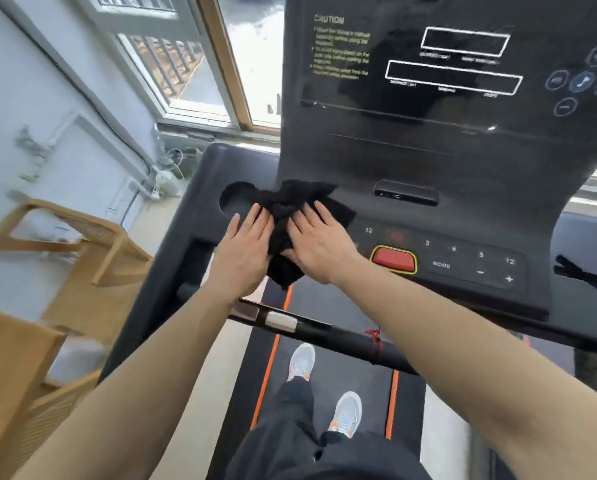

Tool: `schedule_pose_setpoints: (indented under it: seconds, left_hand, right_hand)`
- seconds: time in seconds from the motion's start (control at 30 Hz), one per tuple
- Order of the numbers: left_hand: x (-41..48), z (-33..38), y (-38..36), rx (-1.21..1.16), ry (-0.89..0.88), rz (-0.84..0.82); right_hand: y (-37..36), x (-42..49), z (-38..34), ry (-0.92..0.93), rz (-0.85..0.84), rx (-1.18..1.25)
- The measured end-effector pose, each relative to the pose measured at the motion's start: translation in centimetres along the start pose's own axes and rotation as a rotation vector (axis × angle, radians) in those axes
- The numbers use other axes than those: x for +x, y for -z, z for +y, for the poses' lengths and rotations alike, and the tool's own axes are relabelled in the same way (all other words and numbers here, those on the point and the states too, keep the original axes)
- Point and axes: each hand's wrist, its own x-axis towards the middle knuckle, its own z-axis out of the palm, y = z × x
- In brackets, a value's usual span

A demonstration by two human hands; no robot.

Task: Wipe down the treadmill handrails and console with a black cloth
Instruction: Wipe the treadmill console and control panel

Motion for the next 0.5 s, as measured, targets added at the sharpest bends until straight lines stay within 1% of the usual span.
schedule_pose_setpoints:
  seconds: [0.1, 0.17, 0.23, 0.3, 0.33, 0.4, 0.47, 0.5]
  left_hand:
    - [-1.1, -2.5, -0.9, -0.135, 0.128, -0.016]
    - [-1.8, -2.0, -1.0, -0.299, 0.241, 0.090]
    - [-2.6, 0.2, -0.3, -0.539, 0.502, 0.223]
    - [-3.3, 2.7, 0.5, -0.697, 0.796, 0.274]
    - [-3.8, 4.1, 0.6, -0.750, 0.905, 0.283]
    - [-4.6, 6.5, 0.9, -0.959, 1.063, 0.261]
    - [-4.8, 8.1, 1.7, -1.206, 1.181, 0.222]
    - [-4.7, 8.5, 1.9, -1.292, 1.230, 0.208]
  right_hand:
    - [0.5, 2.7, -3.1, 0.010, 0.018, 0.033]
    - [0.3, 3.3, -4.5, 0.042, 0.038, 0.050]
    - [-0.1, 2.7, -5.1, 0.111, 0.056, 0.032]
    - [-0.8, 1.3, -4.5, 0.206, 0.077, -0.010]
    - [-1.1, 0.3, -4.0, 0.248, 0.080, -0.035]
    - [-1.7, -2.0, -2.6, 0.312, 0.091, -0.072]
    - [-2.0, -3.9, -1.2, 0.348, 0.091, -0.095]
    - [-2.0, -4.4, -0.8, 0.358, 0.088, -0.098]
